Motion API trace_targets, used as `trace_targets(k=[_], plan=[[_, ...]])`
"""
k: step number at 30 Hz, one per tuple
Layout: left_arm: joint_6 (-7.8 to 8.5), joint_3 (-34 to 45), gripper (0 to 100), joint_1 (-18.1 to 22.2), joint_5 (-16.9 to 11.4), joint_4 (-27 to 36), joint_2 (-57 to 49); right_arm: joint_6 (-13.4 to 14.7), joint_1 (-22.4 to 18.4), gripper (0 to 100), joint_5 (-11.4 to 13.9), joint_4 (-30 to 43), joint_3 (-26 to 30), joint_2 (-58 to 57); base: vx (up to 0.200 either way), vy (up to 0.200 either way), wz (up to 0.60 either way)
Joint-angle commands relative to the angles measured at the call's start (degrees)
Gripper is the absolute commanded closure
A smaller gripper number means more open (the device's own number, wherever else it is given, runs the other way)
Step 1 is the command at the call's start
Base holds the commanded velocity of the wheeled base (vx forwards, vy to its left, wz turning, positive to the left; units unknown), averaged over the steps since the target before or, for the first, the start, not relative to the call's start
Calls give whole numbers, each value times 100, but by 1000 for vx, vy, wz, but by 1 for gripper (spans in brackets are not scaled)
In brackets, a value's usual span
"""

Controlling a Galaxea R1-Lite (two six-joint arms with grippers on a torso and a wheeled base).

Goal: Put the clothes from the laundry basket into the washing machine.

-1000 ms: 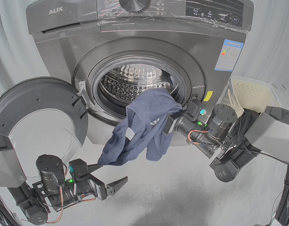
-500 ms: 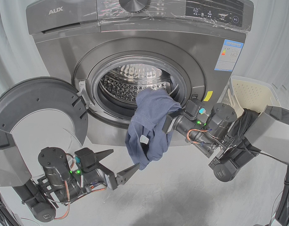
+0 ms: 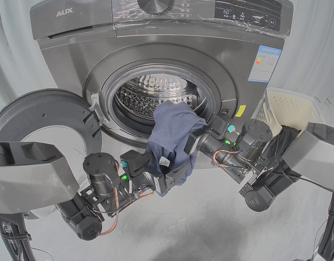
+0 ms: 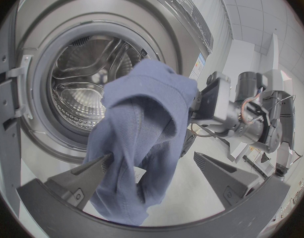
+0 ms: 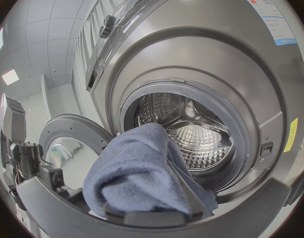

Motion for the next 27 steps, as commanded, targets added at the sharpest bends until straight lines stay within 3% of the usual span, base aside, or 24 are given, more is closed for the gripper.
trace_targets(k=[1, 6, 9, 22, 23, 27], plan=[[14, -491, 0, -92, 3, 1, 642, 1, 134, 100, -97, 63, -58, -19, 0, 0, 0], [181, -860, 0, -39, 3, -8, 1046, 19, 363, 100, -168, 89, -50, -45, 0, 0, 0], [173, -1168, 0, 5, 21, 10, 1222, 63, 459, 100, -299, 98, -6, -106, 0, 0, 0], [164, -1853, 0, 260, 179, 28, 1644, 159, 574, 100, -387, 107, 179, -229, 0, 0, 0], [164, -1871, 100, 251, 214, 28, 1644, 159, 591, 100, -387, 107, 179, -265, 0, 0, 0], [164, -1871, 100, 251, 241, 28, 1661, 159, 591, 100, -405, 168, 179, -344, 0, 0, 0]])
